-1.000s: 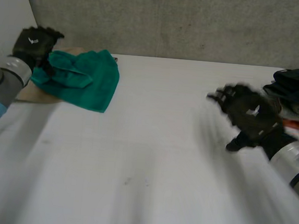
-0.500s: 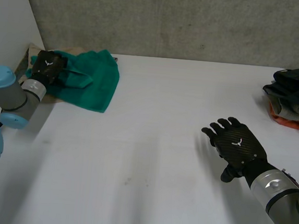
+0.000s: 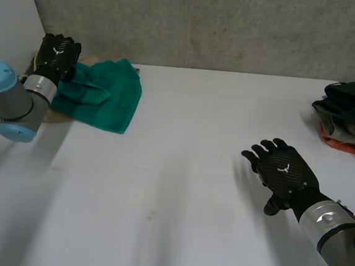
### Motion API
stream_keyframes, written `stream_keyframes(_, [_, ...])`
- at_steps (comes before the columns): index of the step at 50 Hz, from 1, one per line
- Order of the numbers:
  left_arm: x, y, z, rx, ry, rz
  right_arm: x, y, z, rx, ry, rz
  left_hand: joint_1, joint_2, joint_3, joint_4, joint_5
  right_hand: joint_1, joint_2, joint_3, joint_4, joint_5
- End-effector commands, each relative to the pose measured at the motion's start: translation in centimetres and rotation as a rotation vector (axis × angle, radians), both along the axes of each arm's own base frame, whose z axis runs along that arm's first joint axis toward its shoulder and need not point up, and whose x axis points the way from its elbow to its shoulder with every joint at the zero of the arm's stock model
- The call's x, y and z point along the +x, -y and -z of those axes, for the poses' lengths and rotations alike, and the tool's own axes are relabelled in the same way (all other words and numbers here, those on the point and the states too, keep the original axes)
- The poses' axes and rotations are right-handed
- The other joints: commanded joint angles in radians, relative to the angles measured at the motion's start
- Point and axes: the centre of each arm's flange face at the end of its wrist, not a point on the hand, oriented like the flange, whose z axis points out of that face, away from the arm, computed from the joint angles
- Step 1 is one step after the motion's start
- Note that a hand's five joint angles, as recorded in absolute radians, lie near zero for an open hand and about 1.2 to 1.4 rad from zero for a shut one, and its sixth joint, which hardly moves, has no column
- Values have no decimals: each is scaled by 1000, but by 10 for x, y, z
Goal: Fold the laundry.
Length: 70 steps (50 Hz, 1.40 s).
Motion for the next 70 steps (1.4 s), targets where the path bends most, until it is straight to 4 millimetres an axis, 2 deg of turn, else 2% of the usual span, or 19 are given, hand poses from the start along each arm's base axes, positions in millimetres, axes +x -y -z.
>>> stream_keyframes(1, [-4, -5, 27, 157, 25, 77, 0, -2, 1, 6, 0, -6, -279, -291, -296, -295, -295, -59, -42, -44, -44, -45])
stream_keyframes(7, [-8, -5, 44, 245, 33, 108, 0, -1, 1, 5, 1, -6, -666, -679, -684, -683, -683, -59, -42, -44, -44, -45])
stream_keyframes(10, [-9, -3, 47, 237, 37, 109, 0, -1, 1, 3, 1, -6, -685, -698, -702, -701, -701, -59, -42, -44, -44, -45])
stream_keyframes(15, [-9, 4, 52, 223, 38, 109, 1, -1, 1, 2, 2, -8, -647, -660, -664, -663, -663, -59, -42, -44, -44, -45])
stream_keyframes(32, [-11, 18, 79, 187, 59, 110, 1, 0, 0, -2, 1, -8, -142, -155, -160, -159, -158, -59, -42, -44, -44, -45])
stream_keyframes(34, [-11, 19, 78, 178, 67, 108, 1, 0, 0, -2, 1, -8, -25, -38, -42, -41, -41, -59, -42, -44, -44, -45])
stream_keyframes(37, [-12, 18, 79, 173, 74, 102, 1, 0, 0, -2, 1, -8, 347, 334, 329, 330, 331, -59, -42, -44, -44, -45])
stream_keyframes(42, [-19, 14, 65, 142, 102, 56, 1, 0, 0, -3, 1, -8, 348, 335, 331, 332, 332, -59, -42, -44, -44, -45])
stream_keyframes(46, [-21, 3, 28, 121, 83, -5, 1, 0, 0, -2, 1, -8, 348, 335, 331, 332, 332, -59, -42, -44, -44, -45])
stream_keyframes(49, [-34, -20, 3, 136, 47, 27, 0, 0, -1, -4, 0, -6, 348, 335, 331, 332, 332, -59, -42, -44, -44, -45])
stream_keyframes(53, [-63, -68, -28, 185, -22, 116, 0, 0, -2, -9, 0, -3, 348, 335, 331, 332, 332, -59, -42, -44, -44, -45])
stream_keyframes(54, [-72, -87, -34, 215, -51, 149, 0, 0, -2, -12, -2, 0, 348, 335, 331, 332, 332, -59, -42, -44, -44, -45])
stream_keyframes(57, [-84, -119, -47, 265, -107, 203, -1, 1, -6, -23, 1, 5, 348, 335, 331, 332, 332, -59, -42, -44, -44, -45])
stream_keyframes(58, [-94, -143, -57, 295, -150, 249, -1, 1, -7, -29, 1, 8, 348, 335, 331, 332, 332, -59, -42, -44, -44, -45])
stream_keyframes(61, [-112, -187, -69, 349, -216, 338, -4, 3, -16, -58, 9, 35, 348, 335, 331, 332, 332, -59, -42, -44, -44, -45])
stream_keyframes(62, [-123, -216, -72, 396, -255, 398, -5, 4, -18, -65, 8, 45, 348, 335, 331, 332, 332, -59, -42, -44, -44, -45])
stream_keyframes(65, [-138, -257, -68, 475, -303, 490, -14, 11, -23, -83, 11, 106, 348, 335, 331, 332, 332, -59, -42, -44, -44, -45])
stream_keyframes(66, [-149, -284, -62, 530, -313, 546, -16, 12, -25, -88, 13, 120, 348, 335, 331, 332, 332, -59, -42, -44, -44, -45])
stream_keyframes(70, [-177, -338, -34, 616, -272, 669, -22, 18, -31, -101, 30, 175, 348, 335, 331, 332, 332, -59, -42, -44, -44, -45])
